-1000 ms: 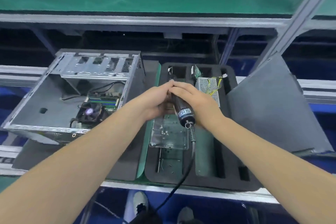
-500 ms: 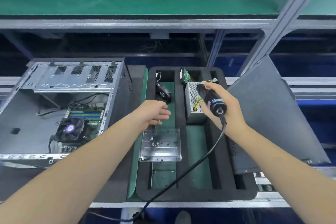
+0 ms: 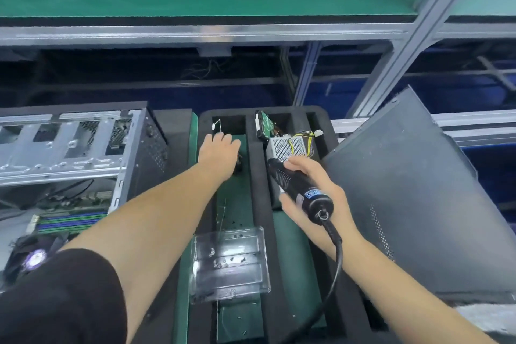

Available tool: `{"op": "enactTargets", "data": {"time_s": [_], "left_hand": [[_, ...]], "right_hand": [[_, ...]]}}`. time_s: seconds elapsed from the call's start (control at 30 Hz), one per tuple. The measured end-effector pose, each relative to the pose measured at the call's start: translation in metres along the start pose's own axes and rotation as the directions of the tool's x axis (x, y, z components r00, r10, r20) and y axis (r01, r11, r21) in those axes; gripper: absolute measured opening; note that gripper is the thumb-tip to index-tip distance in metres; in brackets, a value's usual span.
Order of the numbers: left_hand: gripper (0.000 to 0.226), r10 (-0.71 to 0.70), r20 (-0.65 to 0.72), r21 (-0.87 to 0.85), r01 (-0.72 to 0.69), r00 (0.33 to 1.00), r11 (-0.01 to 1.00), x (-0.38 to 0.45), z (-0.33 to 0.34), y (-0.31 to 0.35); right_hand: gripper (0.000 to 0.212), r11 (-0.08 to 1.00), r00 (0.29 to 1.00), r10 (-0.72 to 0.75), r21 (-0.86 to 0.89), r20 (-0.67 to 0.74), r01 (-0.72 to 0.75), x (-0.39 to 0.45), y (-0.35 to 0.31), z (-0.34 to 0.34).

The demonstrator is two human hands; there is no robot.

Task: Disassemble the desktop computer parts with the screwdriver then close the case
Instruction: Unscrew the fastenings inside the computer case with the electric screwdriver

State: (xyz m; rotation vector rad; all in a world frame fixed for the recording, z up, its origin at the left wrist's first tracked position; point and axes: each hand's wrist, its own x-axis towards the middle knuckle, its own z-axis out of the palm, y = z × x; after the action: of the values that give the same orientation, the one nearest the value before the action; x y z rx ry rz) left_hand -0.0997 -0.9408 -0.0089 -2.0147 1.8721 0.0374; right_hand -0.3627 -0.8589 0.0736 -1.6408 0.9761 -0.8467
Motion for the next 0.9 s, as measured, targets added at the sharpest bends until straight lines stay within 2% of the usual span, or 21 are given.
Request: {"op": "enactTargets", "data": {"time_s": [0.03,0.07,0.13,0.2,0.3,0.37,0.43,0.47,0.53,0.6,0.77,0.9], "left_hand": [[0.072,0.024,0.024,0.058,-0.026,0.999,0.998,0.012,0.007,0.000],[0.071,0.045,0.046,0.118,-0.050,0.998,0.992,0.022,0.013,-0.002],[0.058,0.092,0.060,0.234,-0.104,0.994,0.967,0.036,0.020,-0.005],[0.044,0.152,0.024,0.284,-0.153,0.988,0.947,0.042,0.014,-0.008],[0.024,0.146,-0.047,0.145,-0.137,0.988,0.980,0.036,-0.020,-0.018],[0.021,0.099,-0.119,0.069,-0.091,0.988,0.993,0.025,-0.055,-0.031],[0.017,0.011,-0.188,-0.108,-0.032,0.982,0.994,0.010,-0.092,-0.051],[0.013,-0.042,-0.215,-0.254,-0.015,0.976,0.967,-0.001,-0.112,-0.063],[0.008,-0.131,-0.205,-0.534,0.002,0.970,0.846,-0.027,-0.150,-0.088],[0.020,-0.193,-0.195,-0.678,0.010,0.962,0.735,-0.058,-0.182,-0.114],[0.028,-0.243,-0.162,-0.800,0.017,0.956,0.599,-0.154,-0.218,-0.170],[0.040,-0.333,-0.173,-0.802,0.064,0.927,0.594,-0.225,-0.207,-0.203]], "right_hand": [[0.062,1.000,1.000,0.000,-0.026,-0.016,0.000,0.001,0.003,0.002],[0.064,1.000,1.000,0.020,0.024,-0.024,-0.019,0.002,0.004,0.006],[0.064,0.998,0.998,-0.023,0.061,-0.064,0.027,0.000,0.003,0.010],[0.057,0.996,0.991,-0.086,-0.039,-0.098,0.082,0.000,-0.001,0.011],[0.055,0.991,0.985,-0.110,-0.086,-0.129,0.100,0.007,-0.008,0.003],[0.057,0.993,0.978,-0.119,-0.043,-0.170,0.114,0.013,-0.017,-0.002],[0.056,0.991,0.971,-0.136,-0.017,-0.196,0.135,0.021,-0.030,-0.006],[0.057,0.988,0.966,-0.151,-0.009,-0.208,0.153,0.026,-0.037,-0.007],[0.059,0.980,0.960,-0.194,0.010,-0.202,0.200,0.036,-0.053,-0.007],[0.057,0.958,0.943,-0.281,-0.001,-0.177,0.286,0.045,-0.070,-0.002],[0.055,0.893,0.897,-0.434,0.092,-0.088,0.441,0.053,-0.109,0.030],[0.053,0.870,0.887,-0.461,0.197,0.004,0.452,0.041,-0.125,0.070]]}}
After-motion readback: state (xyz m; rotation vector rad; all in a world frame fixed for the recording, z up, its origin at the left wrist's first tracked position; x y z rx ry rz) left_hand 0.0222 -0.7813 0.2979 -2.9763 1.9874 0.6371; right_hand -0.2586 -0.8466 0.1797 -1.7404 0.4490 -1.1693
